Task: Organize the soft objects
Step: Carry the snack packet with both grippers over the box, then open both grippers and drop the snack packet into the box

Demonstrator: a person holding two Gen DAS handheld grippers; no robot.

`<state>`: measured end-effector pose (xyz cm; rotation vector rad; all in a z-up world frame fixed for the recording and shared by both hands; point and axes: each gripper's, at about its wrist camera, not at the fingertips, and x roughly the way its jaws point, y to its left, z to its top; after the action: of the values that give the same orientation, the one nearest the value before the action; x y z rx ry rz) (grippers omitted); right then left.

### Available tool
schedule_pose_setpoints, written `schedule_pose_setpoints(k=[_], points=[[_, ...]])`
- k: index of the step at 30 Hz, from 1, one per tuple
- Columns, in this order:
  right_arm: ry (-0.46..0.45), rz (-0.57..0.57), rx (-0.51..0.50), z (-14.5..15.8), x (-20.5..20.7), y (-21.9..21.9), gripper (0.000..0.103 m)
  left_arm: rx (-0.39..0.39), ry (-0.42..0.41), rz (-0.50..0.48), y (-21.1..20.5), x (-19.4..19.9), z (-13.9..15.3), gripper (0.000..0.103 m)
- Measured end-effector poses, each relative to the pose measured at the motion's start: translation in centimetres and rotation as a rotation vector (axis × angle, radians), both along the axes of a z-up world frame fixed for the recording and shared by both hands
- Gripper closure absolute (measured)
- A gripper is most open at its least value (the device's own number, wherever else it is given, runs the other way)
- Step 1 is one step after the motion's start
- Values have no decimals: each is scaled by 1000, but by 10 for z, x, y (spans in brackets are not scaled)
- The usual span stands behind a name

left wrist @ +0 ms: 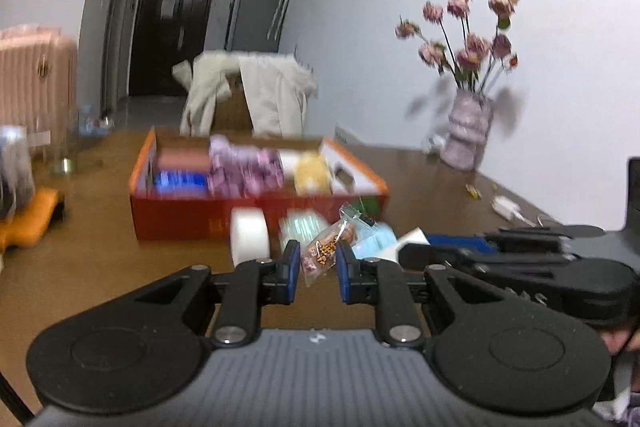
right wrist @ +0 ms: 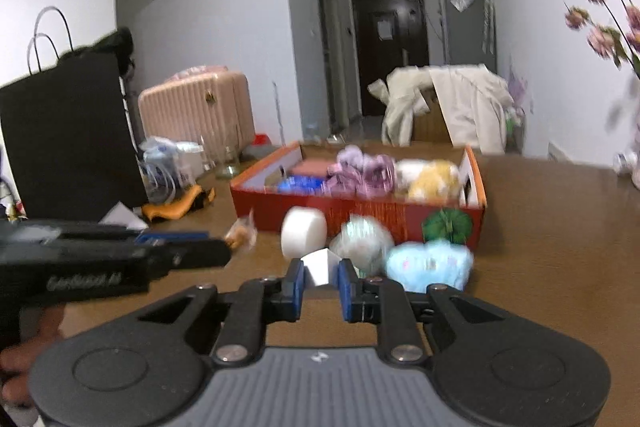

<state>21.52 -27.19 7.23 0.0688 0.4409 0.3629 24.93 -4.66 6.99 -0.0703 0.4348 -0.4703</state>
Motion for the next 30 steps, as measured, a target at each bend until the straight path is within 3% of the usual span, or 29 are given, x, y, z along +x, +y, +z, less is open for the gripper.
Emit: schedule_pose_setpoints(k=[2,5,9,14,17,21,23,25,30], points=[[-33,2,-24,11,20,-1,85,2,-23,11,0,25,11,83],[-47,7,-26,21,62,-2,85,-1,8,17,0,76,19,84],[24,4,3,15,131,0,85,5,92,40,0,152,12,84],[125,13,4,-16,196,15,85,84,187,69,-6,227,-13,83],[173,29,13,-32,219,25,84,133,209,42,-9,246,-27,81],[211,75,-7,-49,230,43,80,92,247,49,-1,259,-34,66],[215,80,2,-52,231,45,62,59,258,50,5,262,-32,55],[213,67,9,-50,229,43,52,40,252,30,7,259,-29,48],[174,31,35,-26,217,26,52,55,232,46,12,244,-12,45]])
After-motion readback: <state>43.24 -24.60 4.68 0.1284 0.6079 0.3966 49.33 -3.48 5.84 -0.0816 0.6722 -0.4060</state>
